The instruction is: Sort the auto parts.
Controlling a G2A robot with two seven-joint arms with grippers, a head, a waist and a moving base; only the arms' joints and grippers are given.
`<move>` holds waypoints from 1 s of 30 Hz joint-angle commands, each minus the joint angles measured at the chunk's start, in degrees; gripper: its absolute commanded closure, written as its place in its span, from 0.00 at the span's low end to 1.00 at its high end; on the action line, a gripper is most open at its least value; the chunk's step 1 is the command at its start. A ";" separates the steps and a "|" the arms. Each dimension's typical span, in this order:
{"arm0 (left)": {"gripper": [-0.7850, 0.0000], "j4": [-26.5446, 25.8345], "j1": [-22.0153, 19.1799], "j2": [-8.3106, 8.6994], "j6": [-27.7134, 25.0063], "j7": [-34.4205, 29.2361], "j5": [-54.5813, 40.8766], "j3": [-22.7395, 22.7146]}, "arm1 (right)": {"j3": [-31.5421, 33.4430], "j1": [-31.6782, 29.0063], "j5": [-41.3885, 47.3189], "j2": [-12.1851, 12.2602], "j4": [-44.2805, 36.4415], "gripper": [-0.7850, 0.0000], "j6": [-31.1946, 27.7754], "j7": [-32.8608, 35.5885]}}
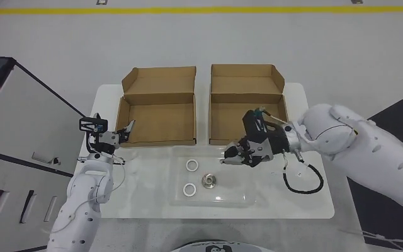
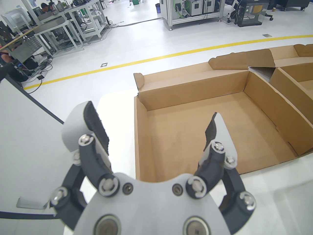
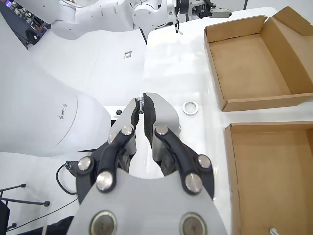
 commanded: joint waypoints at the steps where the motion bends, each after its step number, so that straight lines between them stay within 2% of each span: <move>1: 0.00 0.00 0.00 0.00 0.00 0.00 0.00 0.00 | 1.03 -0.86 0.12 0.25 -0.20 1.00 -0.37 -1.24; 17: 0.00 0.00 0.00 0.00 0.00 0.00 0.00 0.00 | 9.12 -7.21 7.85 2.27 0.24 1.00 -5.11 -5.64; 30: 0.00 0.00 0.00 0.00 0.00 0.00 0.00 0.00 | 13.50 -10.84 19.09 3.03 -0.12 1.00 -10.88 -4.92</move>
